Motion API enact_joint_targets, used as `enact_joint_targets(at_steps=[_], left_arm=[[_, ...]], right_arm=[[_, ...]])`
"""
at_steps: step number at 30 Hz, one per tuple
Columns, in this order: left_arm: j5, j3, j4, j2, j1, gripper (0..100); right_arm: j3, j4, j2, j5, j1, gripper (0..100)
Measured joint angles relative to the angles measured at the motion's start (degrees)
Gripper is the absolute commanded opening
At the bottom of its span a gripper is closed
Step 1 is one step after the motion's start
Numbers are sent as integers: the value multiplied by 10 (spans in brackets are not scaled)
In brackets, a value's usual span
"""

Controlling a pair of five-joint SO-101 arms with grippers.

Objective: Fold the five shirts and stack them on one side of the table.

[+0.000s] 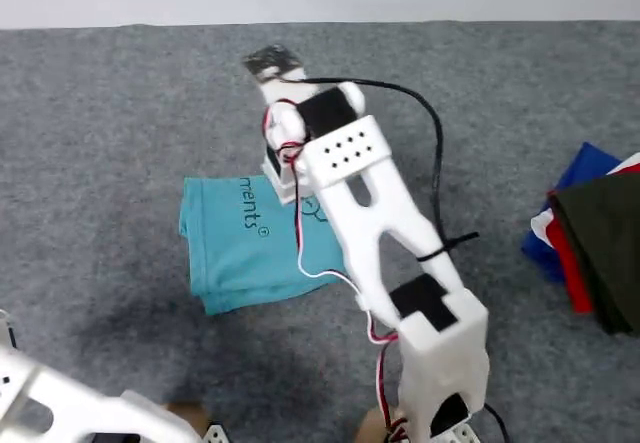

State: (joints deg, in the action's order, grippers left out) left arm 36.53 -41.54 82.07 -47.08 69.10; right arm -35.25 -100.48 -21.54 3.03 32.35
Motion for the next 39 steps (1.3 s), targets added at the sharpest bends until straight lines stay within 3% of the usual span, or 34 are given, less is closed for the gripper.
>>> enact_joint_targets(at_steps=[8,14,17,28,35,39], left_arm=[[0,-18,-1,0,0,2],[0,-30,-4,0,0,2],[0,-30,-5,0,0,2],[0,-30,-15,0,0,2],[0,-30,-15,0,0,2],[0,-30,-15,0,0,2]], right_arm=[[119,0,69,75,-14,56],[125,28,34,120,-13,313],[125,55,-9,141,-13,378],[125,175,-130,147,-1,379],[125,193,-176,147,21,376],[124,193,-184,147,22,262]])
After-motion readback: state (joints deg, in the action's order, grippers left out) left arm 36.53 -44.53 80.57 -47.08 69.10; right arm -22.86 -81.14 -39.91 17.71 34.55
